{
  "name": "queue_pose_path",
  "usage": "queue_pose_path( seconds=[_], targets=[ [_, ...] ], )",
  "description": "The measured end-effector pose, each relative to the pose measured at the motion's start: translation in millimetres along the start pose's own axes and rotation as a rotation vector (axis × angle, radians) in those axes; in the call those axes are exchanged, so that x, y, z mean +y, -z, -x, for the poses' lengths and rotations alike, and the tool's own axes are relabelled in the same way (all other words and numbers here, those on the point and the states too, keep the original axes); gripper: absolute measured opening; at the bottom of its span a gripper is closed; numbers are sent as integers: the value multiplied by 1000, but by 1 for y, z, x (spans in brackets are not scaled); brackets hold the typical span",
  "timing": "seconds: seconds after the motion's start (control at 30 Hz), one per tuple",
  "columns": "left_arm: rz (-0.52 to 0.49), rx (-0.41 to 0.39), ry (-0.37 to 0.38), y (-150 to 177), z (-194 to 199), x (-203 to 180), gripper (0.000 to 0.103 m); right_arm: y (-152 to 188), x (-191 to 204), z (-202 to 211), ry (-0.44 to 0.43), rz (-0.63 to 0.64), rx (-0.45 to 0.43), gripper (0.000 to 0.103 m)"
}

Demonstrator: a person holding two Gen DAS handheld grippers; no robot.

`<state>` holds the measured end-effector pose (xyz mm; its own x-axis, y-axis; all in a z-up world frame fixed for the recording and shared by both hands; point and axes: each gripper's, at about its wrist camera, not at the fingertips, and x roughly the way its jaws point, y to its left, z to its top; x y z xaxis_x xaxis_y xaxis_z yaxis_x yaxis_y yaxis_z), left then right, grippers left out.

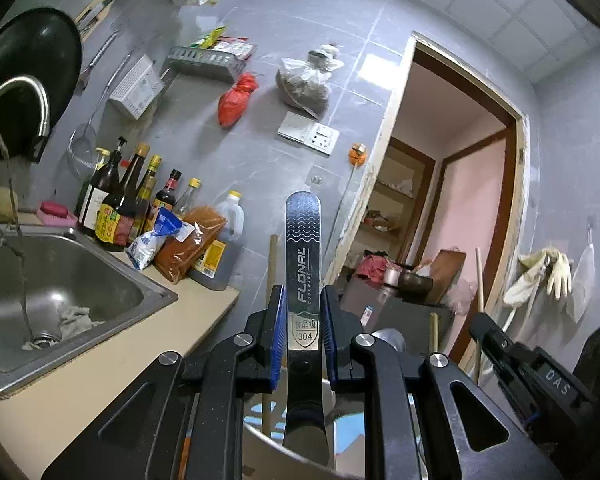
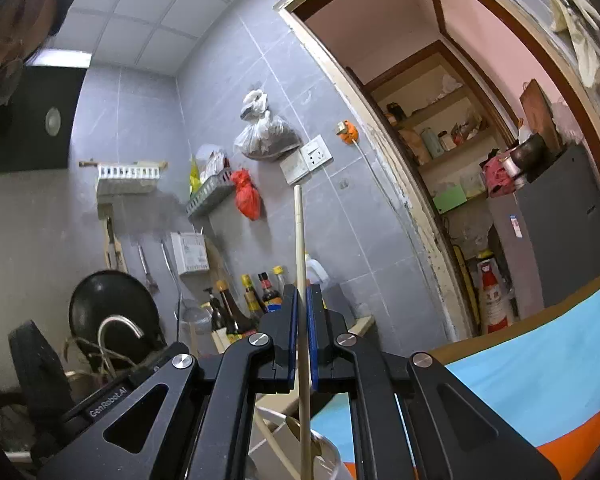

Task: Organize utensils
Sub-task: 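Open both tools to drop the knife and chopstick into the caddy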

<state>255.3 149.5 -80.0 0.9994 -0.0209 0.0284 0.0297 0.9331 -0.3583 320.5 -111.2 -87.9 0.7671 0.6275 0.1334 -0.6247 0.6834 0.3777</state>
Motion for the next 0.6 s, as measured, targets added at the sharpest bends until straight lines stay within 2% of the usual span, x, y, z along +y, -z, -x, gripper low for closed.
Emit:
queue_pose_path(
  seconds=[0.27, 0.6],
  targets=[
    [-68, 53, -26, 5, 7, -9, 14, 2, 7, 4, 6, 36, 44, 4],
    [-61, 165, 11, -1, 15, -8, 14, -1, 9, 11, 23, 29, 129, 9]
  ],
)
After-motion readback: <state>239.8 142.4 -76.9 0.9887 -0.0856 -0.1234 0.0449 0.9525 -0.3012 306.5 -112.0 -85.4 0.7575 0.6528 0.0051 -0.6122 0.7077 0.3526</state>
